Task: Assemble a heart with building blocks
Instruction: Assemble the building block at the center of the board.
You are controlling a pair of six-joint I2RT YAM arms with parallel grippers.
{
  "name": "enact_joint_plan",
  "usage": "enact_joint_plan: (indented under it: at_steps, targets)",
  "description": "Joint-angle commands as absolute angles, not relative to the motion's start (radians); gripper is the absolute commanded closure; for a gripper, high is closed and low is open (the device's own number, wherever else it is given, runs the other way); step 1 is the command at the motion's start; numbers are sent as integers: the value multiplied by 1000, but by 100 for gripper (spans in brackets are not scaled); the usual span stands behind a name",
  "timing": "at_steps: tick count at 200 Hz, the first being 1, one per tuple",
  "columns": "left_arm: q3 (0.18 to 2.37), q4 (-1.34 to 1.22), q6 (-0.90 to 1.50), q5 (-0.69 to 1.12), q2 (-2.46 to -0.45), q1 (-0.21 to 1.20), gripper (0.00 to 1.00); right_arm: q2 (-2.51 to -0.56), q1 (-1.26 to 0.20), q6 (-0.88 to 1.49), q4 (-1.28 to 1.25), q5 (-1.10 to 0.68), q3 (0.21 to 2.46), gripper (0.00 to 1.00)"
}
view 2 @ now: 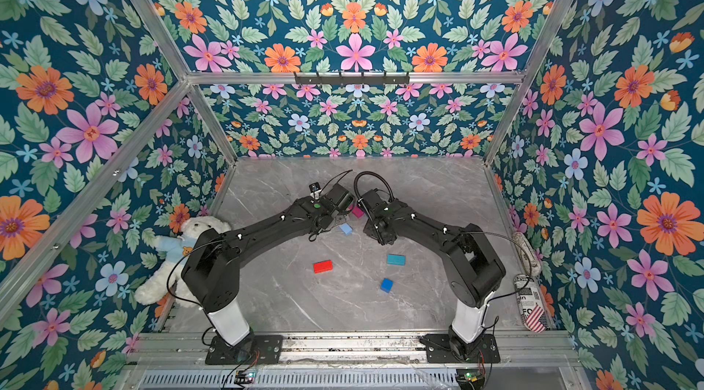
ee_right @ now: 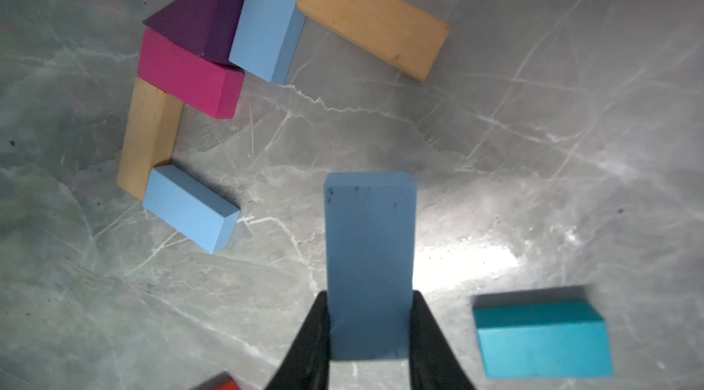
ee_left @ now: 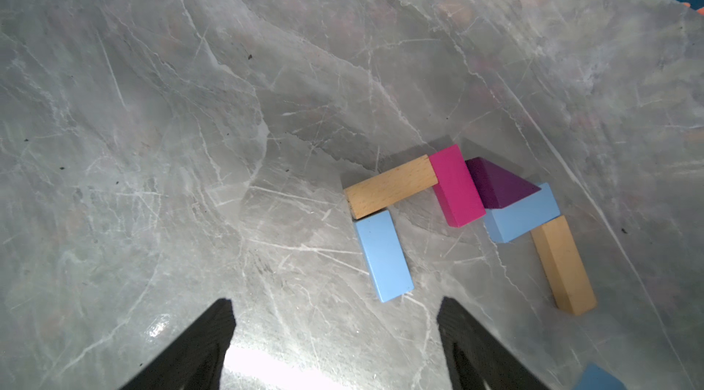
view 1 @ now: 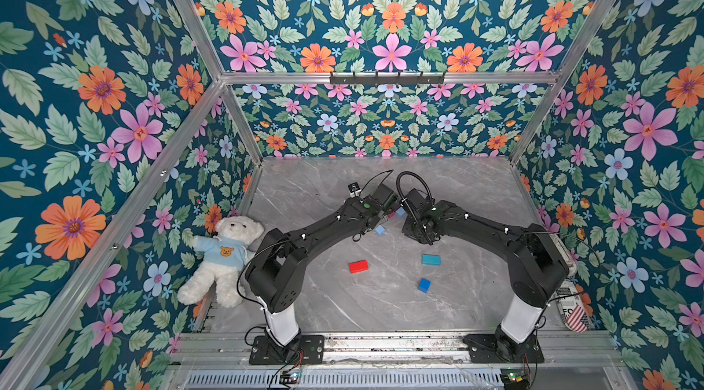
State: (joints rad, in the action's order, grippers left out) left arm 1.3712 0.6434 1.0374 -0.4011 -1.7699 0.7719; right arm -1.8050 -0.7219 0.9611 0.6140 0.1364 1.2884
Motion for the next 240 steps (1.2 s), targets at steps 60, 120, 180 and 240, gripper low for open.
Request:
enact_joint_plan:
  at_steps: [60,120,180,240]
  targets:
    - [1288,637,1011,-436,-1686,681,12,-1951,-753,1193,734,199,1378,100]
    - [1271,641,984,-451,-1652,618,12,-2053,-752,1195,776,204,1492,100]
    - [1253,637,966,-450,-1644,580,13,-2075,-741,1225,785,195,1505,100]
    - [1255,624,947,-440,-1653,557,12,-2104,-718,1237,791,196,1542,100]
